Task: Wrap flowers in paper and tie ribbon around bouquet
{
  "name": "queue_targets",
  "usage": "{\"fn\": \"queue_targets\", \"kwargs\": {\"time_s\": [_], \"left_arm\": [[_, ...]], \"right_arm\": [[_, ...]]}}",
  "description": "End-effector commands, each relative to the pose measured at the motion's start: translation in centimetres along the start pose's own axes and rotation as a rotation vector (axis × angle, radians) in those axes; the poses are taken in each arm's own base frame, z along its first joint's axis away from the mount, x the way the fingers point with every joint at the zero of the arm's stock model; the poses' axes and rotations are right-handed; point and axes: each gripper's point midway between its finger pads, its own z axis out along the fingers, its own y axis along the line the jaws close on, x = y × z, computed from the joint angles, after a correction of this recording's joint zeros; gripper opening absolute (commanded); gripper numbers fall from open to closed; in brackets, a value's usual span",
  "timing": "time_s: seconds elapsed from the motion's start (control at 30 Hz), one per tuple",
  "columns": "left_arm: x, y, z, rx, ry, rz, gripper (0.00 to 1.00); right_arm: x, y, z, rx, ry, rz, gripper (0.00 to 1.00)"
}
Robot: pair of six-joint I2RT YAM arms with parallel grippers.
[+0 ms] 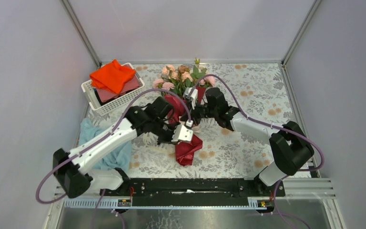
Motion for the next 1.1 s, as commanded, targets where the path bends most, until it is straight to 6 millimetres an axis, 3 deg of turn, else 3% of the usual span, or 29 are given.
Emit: {"fn": "queue_targets", "kwargs": {"time_s": [0.0, 0.1, 0.23, 0.4, 0.53, 0.63, 0.67, 0.77, 0.83, 0.93, 1.07], "left_arm": [[-5.1, -1.4, 1.7, 0.131, -0.056, -0.067, 0.00], [-8.1, -3.3, 3.5, 0.196, -0.072, -0.027, 0.00], [-11.7, -4.4, 5.7, 0.218, -0.137, 0.015, 0.00], [-16.6, -4.1, 7.9, 0.231, -0.276, -0.112, 0.00], [-18.5, -3.5, 9.2, 0.218, -0.363, -0.209, 0.00], [-17.8, -2.9, 10.6, 0.186, -0.381, -0.249, 0.02], [-17.2, -2.7, 11.0, 0.167, -0.376, -0.254, 0.10], [-15.6, -2.6, 11.1, 0.118, -0.358, -0.195, 0.53], [-14.8, -2.1, 10.4, 0.063, -0.342, -0.128, 0.71], [-13.1, -1.0, 8.4, -0.026, -0.306, -0.056, 0.80], [-10.7, 1.0, 4.5, -0.098, -0.321, -0.104, 0.86]], "right_arm": [[-4.1, -1.7, -0.1, 0.076, -0.095, 0.039, 0.00], [-4.9, -1.9, -0.3, 0.091, -0.108, 0.038, 0.00], [-5.1, -1.7, -0.7, 0.096, -0.118, 0.037, 0.00], [-4.6, -1.5, -0.8, 0.086, -0.102, 0.044, 0.00], [-4.3, -1.3, -0.9, 0.087, -0.096, 0.047, 0.00], [-4.1, -1.1, -1.1, 0.083, -0.093, 0.044, 0.00], [-4.0, -1.0, -1.1, 0.078, -0.090, 0.040, 0.00], [-3.8, -0.8, -1.4, 0.074, -0.085, 0.030, 0.00], [-3.8, -0.7, -1.5, 0.074, -0.078, 0.026, 0.00], [-3.8, -0.5, -1.5, 0.064, -0.079, 0.038, 0.00], [-3.7, -0.1, -1.0, 0.055, -0.083, 0.066, 0.00]]}}
